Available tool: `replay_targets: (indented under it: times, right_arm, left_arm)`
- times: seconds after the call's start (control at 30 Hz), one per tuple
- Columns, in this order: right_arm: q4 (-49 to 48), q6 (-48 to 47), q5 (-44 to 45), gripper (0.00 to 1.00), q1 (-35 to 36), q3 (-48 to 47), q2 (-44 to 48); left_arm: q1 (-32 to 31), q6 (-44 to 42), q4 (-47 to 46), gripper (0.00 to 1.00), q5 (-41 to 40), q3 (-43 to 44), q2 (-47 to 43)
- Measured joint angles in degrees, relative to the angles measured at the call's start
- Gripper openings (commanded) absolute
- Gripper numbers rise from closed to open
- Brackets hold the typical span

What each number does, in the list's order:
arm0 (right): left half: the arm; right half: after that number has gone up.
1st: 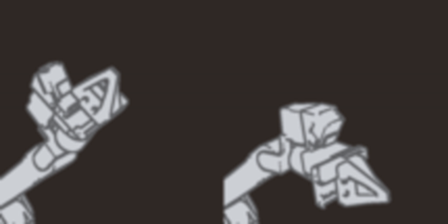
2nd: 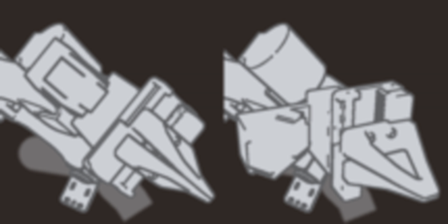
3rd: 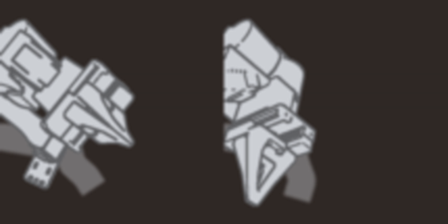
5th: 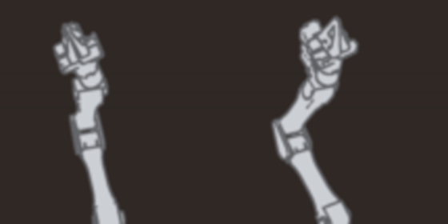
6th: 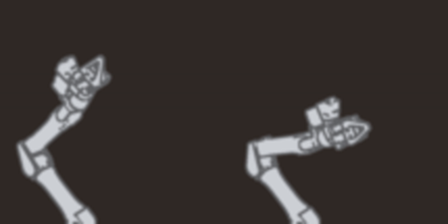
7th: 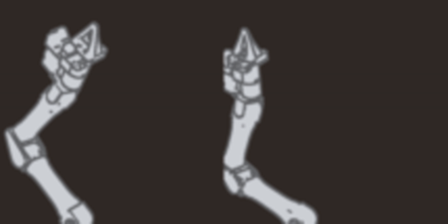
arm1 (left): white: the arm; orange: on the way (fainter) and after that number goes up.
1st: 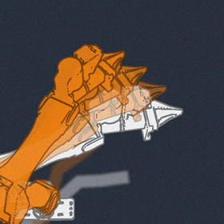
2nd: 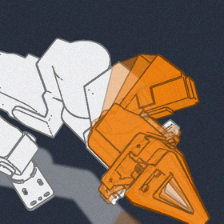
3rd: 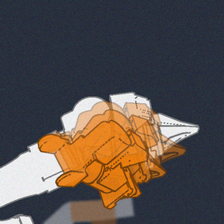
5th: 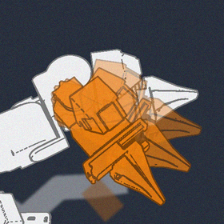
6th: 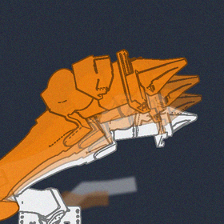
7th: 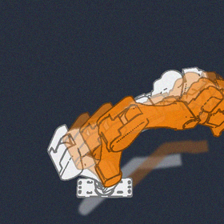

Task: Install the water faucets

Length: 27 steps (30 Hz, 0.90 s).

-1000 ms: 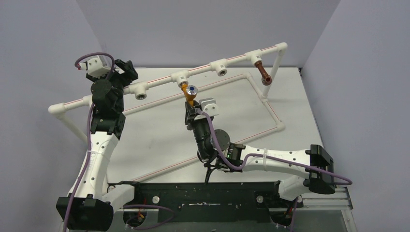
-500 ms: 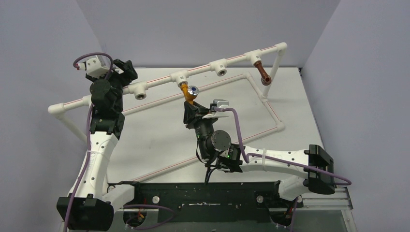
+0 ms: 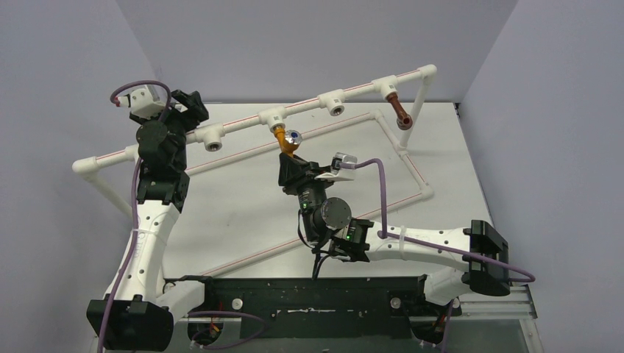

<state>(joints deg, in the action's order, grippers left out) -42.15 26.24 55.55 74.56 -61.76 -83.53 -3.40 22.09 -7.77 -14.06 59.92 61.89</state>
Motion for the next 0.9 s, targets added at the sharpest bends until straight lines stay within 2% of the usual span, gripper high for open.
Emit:
replay_targets:
  times: [0.2, 0.4, 0.57, 0.9]
  right_arm:
    - [0.02, 3.32, 0.09, 0.00, -0.02, 0.39, 0.28]
    - [0.24, 2.45, -0.39, 0.01, -0.07, 0.35, 0.28]
    - [0.22, -0.17, -1.16, 0.17, -0.22, 0.17, 0.28]
    - [0.22, -6.62, -1.77, 0.30, -0.33, -1.22, -0.61]
  left_arm:
    - [0.17, 0.22, -0.22, 0.77, 0.31, -0.20, -0.22]
    - [0.44, 0.33, -0.48, 0.77, 0.68, -0.31, -0.26]
    - [0.52, 0.55, -0.57, 0.77, 0.85, -0.37, -0.26]
    - [0.90, 1.05, -1.01, 0.77, 1.16, -0.44, -0.22]
